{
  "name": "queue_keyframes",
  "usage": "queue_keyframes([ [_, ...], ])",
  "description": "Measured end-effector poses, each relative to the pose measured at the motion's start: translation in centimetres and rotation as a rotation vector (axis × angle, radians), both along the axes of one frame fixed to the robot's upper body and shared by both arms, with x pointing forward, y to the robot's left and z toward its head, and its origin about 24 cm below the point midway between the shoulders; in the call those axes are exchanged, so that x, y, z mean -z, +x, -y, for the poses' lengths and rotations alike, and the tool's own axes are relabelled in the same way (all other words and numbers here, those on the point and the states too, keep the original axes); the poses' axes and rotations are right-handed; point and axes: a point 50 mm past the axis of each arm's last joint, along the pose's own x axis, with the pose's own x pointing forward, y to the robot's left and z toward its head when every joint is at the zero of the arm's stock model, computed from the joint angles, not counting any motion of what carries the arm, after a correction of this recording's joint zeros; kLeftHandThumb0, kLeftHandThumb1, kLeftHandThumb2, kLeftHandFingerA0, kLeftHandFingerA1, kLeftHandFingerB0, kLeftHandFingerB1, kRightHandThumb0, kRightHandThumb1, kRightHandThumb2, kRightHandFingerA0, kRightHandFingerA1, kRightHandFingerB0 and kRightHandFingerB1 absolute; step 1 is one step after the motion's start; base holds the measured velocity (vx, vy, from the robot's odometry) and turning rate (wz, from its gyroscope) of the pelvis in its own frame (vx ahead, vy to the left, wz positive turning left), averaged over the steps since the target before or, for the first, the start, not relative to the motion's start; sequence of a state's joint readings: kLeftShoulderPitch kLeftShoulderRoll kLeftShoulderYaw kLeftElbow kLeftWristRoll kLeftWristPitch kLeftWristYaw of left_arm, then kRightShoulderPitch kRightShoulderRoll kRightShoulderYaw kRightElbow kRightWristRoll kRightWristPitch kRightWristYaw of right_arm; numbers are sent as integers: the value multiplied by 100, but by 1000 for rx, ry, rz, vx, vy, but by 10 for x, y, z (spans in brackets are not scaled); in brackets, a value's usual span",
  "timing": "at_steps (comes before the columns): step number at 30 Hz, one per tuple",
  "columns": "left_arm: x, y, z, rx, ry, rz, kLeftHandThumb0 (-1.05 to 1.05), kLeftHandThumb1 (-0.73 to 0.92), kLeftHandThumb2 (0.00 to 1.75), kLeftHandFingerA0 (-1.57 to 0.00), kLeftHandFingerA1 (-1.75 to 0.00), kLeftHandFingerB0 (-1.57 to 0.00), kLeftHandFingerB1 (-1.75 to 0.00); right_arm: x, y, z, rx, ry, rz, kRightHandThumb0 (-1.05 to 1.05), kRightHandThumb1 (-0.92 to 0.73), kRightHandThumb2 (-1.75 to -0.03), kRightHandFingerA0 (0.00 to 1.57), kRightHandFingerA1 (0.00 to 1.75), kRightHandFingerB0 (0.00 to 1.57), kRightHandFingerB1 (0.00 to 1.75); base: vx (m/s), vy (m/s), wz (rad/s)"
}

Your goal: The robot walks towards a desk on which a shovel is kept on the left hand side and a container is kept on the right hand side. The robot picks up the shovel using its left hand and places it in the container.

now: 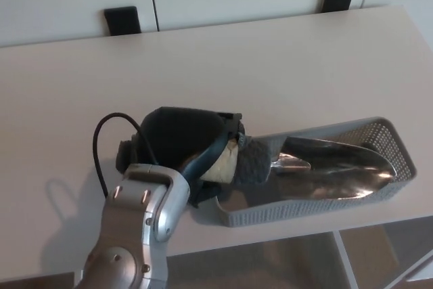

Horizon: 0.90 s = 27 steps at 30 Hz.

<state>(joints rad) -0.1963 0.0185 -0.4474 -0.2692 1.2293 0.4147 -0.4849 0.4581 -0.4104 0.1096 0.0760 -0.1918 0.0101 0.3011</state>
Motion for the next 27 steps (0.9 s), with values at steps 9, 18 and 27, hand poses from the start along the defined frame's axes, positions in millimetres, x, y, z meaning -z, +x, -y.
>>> queue_keyframes([
  [9, -10, 13, -11, -42, -85, -115, -28, 79, 64, -107, -121, -74, -57, -1, 0, 1, -10, -5, -4, -31, -58, -57, 77, 51, 49, 47, 0, 0, 0],
  [18, -9, 15, -11, -38, -110, -209, -33, 83, 64, -102, -104, -70, -52, -1, -1, 1, -15, -7, -9, -30, -59, -57, 77, 52, 49, 47, 0, 0, 0],
  [27, -4, 4, 2, 4, -90, -204, -26, 73, 61, -88, -143, -64, -50, -2, -1, 1, -20, -12, -12, -30, -59, -57, 78, 52, 50, 47, 0, 0, 0],
])
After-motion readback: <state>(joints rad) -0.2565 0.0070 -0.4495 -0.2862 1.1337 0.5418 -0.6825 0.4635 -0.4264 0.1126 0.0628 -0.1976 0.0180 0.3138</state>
